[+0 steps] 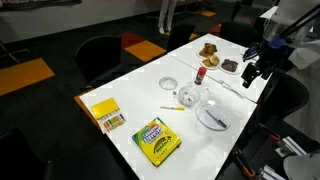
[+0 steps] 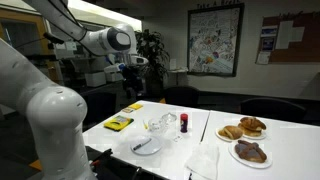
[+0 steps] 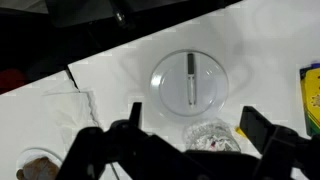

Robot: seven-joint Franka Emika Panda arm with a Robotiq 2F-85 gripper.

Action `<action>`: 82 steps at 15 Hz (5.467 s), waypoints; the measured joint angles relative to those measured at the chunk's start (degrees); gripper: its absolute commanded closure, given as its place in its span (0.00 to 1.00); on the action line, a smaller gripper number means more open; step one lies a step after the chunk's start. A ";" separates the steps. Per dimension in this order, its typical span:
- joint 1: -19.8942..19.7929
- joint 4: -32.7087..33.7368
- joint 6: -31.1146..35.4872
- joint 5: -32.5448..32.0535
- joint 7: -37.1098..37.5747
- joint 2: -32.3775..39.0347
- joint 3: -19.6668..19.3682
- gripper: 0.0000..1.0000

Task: Put one white sachet in the glass container.

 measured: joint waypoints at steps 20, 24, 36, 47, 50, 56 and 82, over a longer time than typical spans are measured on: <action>0.00 0.00 0.00 0.00 0.00 0.00 0.00 0.00; 0.00 0.00 0.00 0.00 0.00 0.00 0.00 0.00; -0.47 -0.10 3.09 -5.75 -2.04 0.11 -1.45 0.00; -1.13 -1.12 45.18 -11.68 -32.80 15.75 -18.17 0.00; 5.31 0.10 48.76 0.21 -41.24 22.15 -22.98 0.00; 7.62 3.14 46.90 9.88 -38.06 27.82 -25.42 0.00; -4.38 24.92 34.59 9.77 -32.90 57.97 -16.71 0.00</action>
